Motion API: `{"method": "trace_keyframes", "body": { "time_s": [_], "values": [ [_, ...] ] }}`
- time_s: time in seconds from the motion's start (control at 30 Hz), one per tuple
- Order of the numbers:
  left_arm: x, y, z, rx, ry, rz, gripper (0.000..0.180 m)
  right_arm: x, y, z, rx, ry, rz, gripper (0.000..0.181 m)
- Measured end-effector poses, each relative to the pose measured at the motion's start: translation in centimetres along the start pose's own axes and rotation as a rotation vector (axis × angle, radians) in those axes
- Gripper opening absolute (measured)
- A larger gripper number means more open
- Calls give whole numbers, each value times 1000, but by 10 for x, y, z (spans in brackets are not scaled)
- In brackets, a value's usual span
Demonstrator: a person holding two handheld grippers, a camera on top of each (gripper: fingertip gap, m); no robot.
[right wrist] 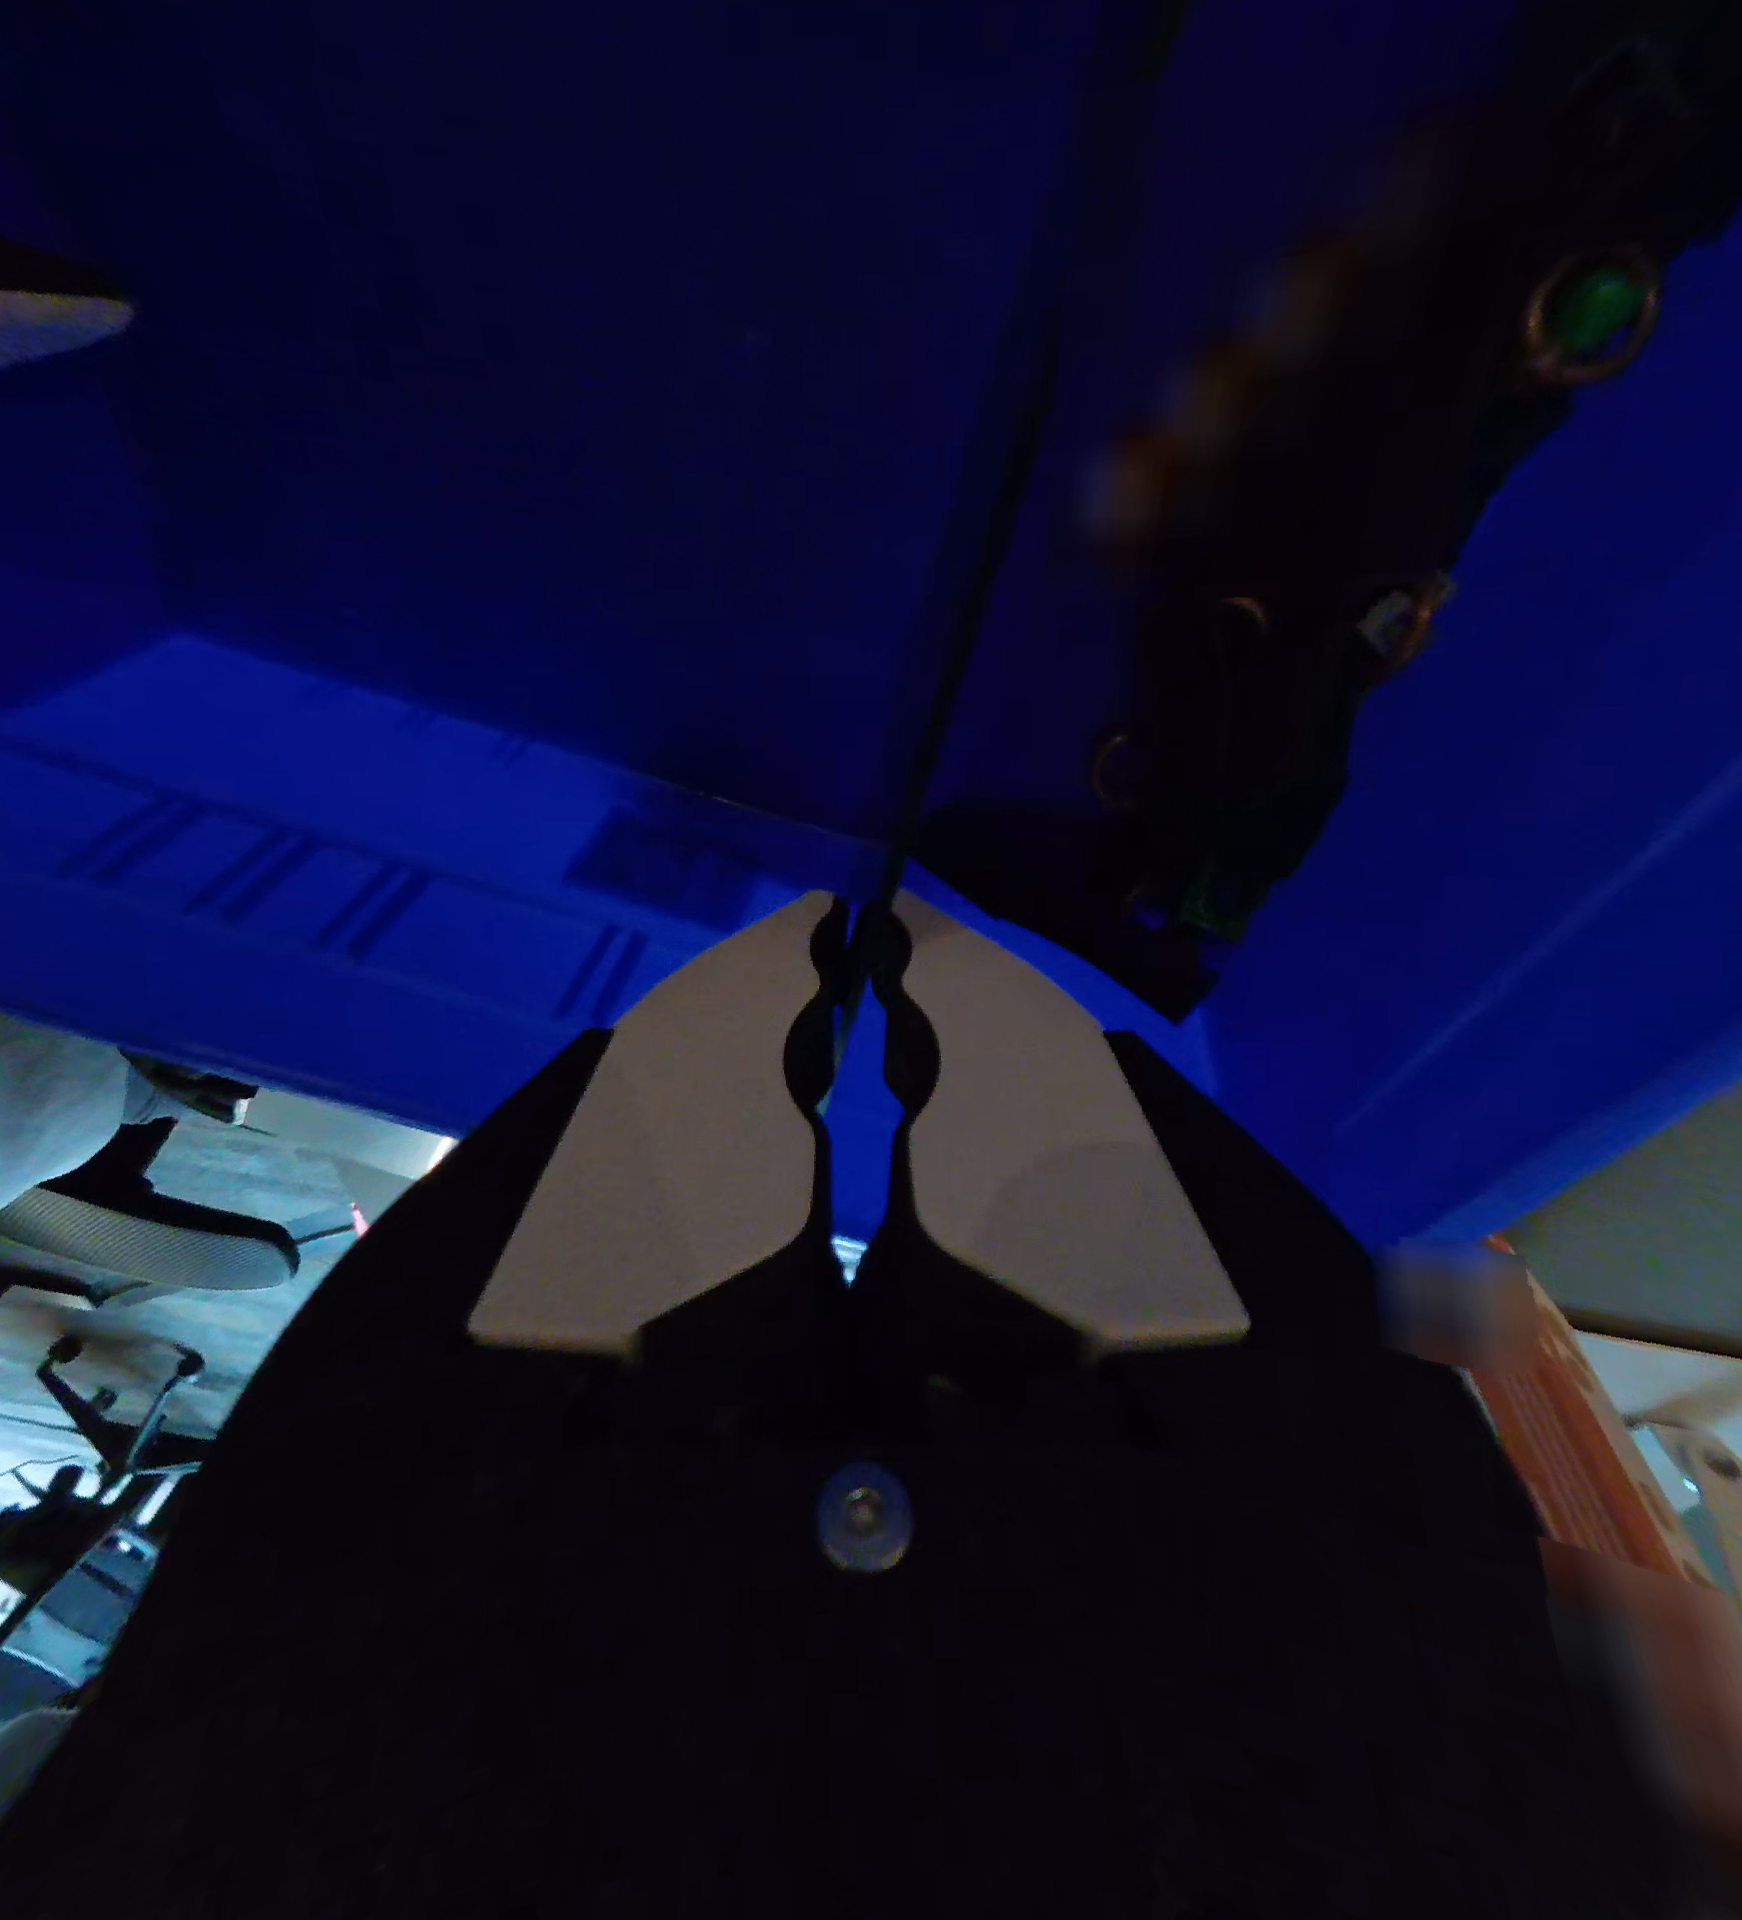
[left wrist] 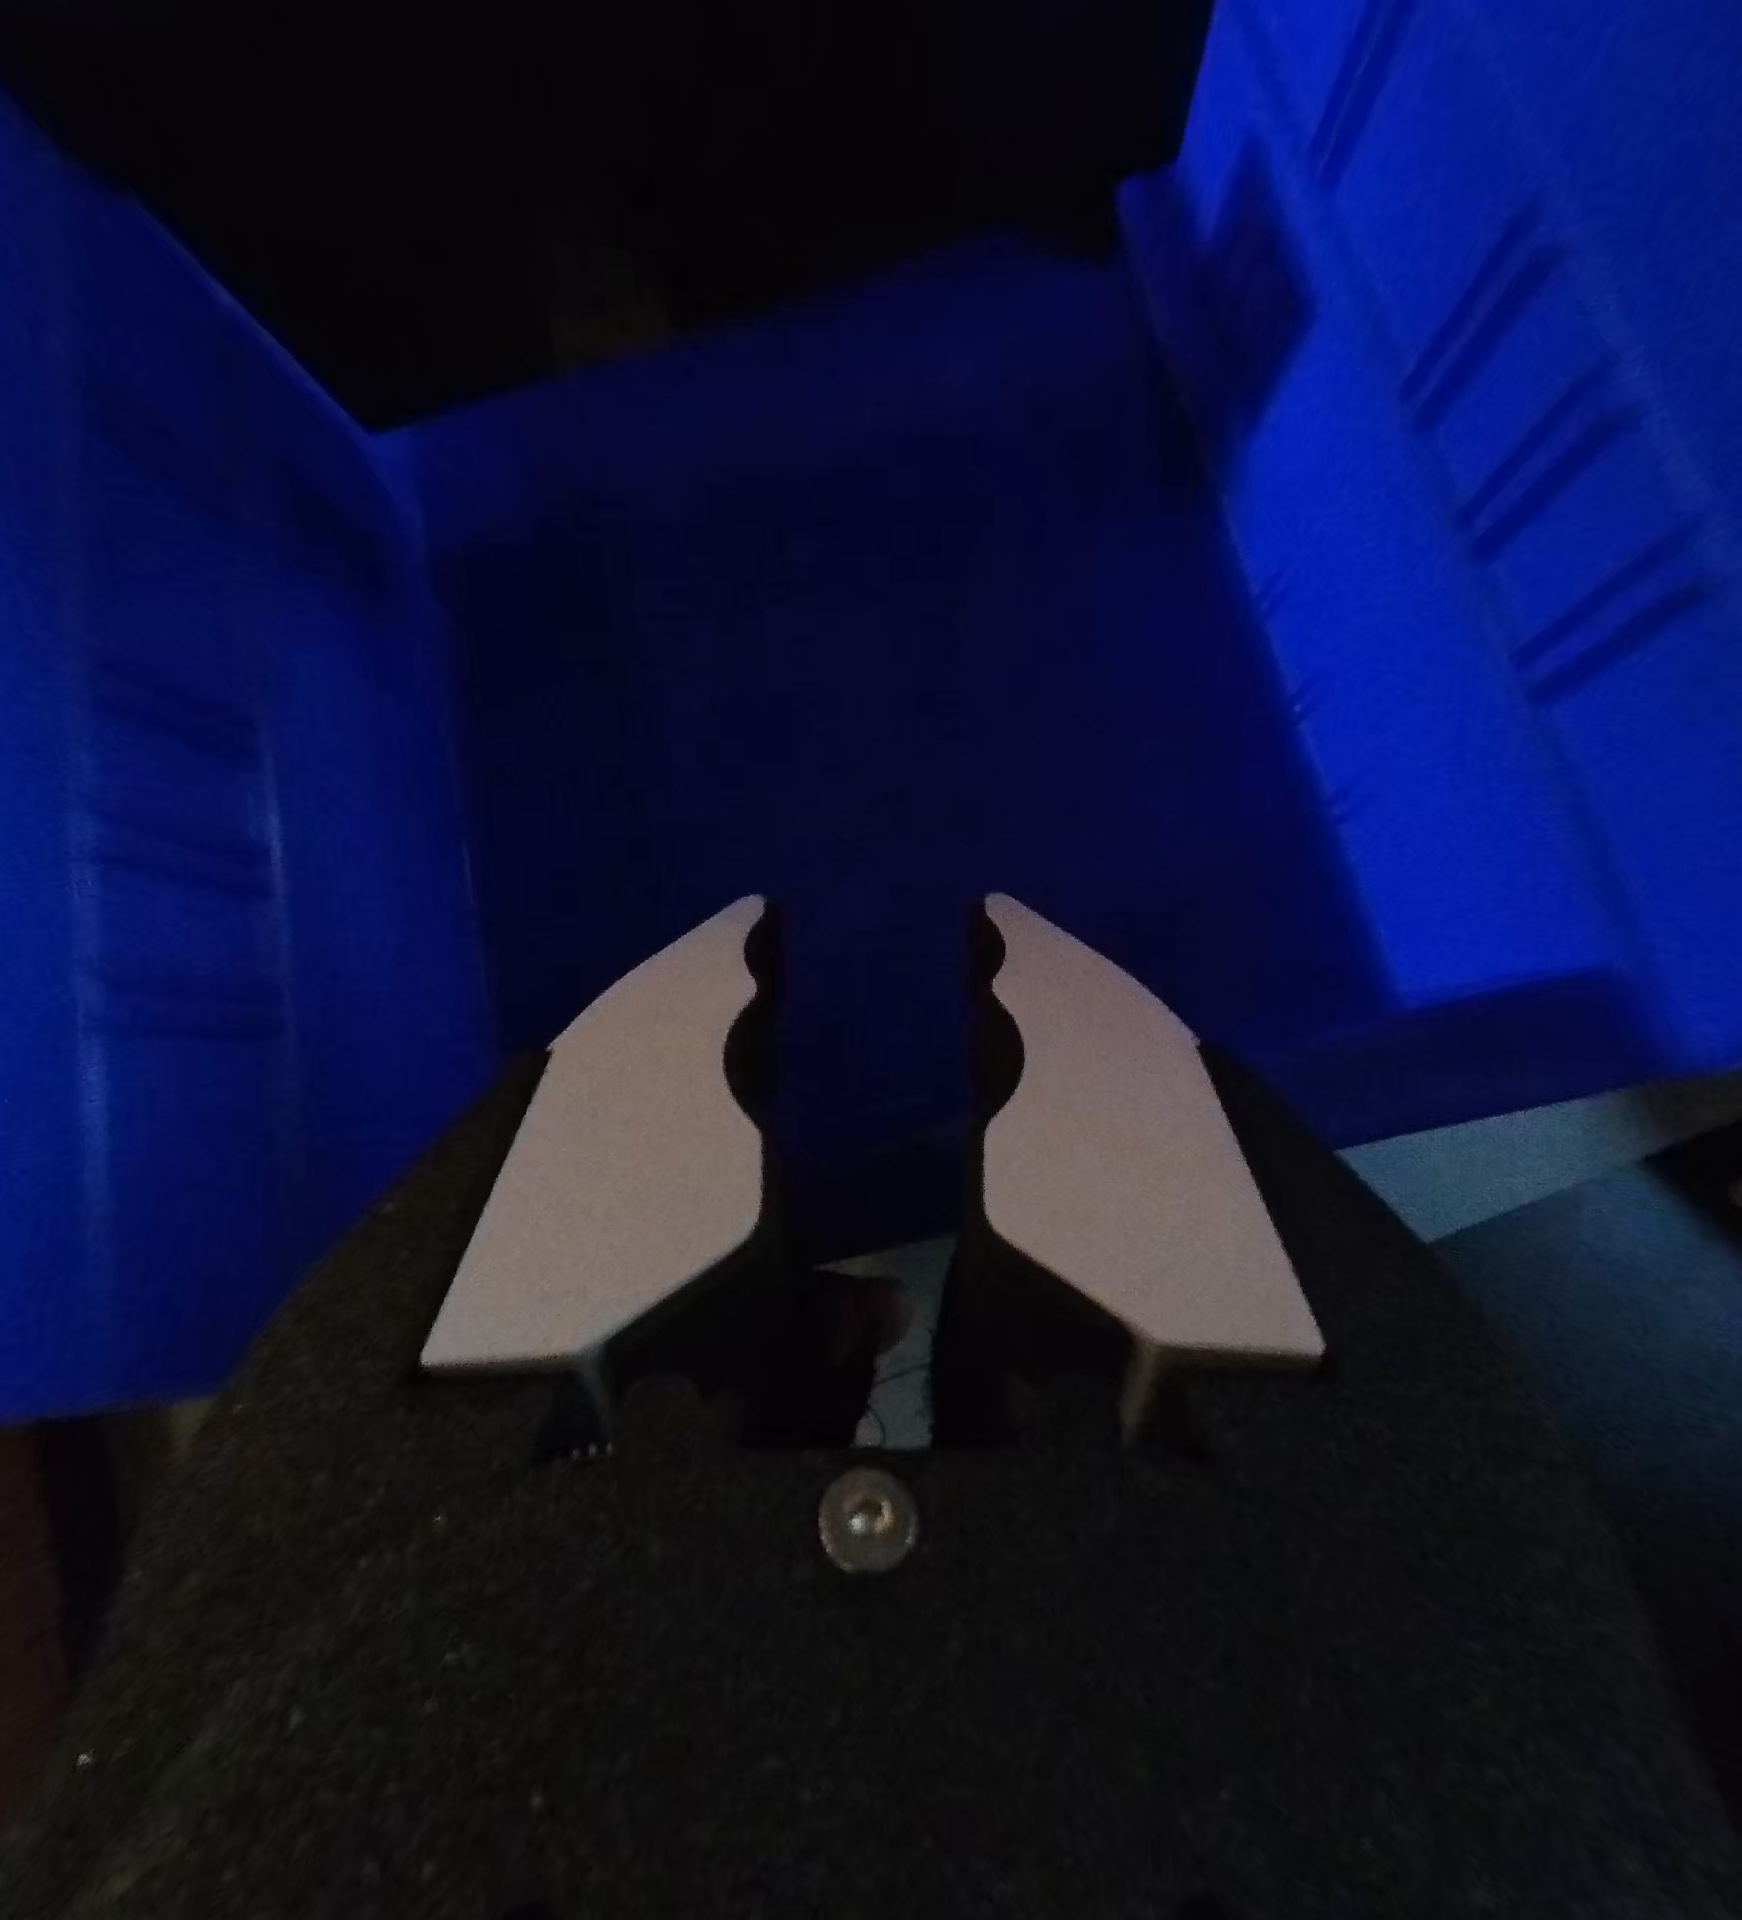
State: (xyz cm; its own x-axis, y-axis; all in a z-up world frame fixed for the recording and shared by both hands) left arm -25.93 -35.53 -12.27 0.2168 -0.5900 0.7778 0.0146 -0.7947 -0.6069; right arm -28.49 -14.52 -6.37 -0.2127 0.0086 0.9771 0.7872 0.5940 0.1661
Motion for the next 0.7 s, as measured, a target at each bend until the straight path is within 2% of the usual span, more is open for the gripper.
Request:
{"method": "trace_keyframes", "body": {
  "time_s": [0.03,0.7],
  "values": [
    [0,0,1,0,1,-2,33,-1,0,0,-3,1,3,4],
    [-1,-2,3,11,-1,-13,32,-12,3,1,7,40,41,3]
  ]
}}
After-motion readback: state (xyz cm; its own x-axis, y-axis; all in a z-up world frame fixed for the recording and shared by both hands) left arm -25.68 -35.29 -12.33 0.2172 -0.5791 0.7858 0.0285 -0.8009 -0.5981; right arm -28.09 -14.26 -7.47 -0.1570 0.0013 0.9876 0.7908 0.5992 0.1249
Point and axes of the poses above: each gripper's, where its closed fingertips meet, x back along the fingers, y out of its underside, z = x × y across the jaws, the point moved 8 cm from there along x, back along the fingers, and after that the axes turned 5 degrees about -z, right-handed, at the moved point
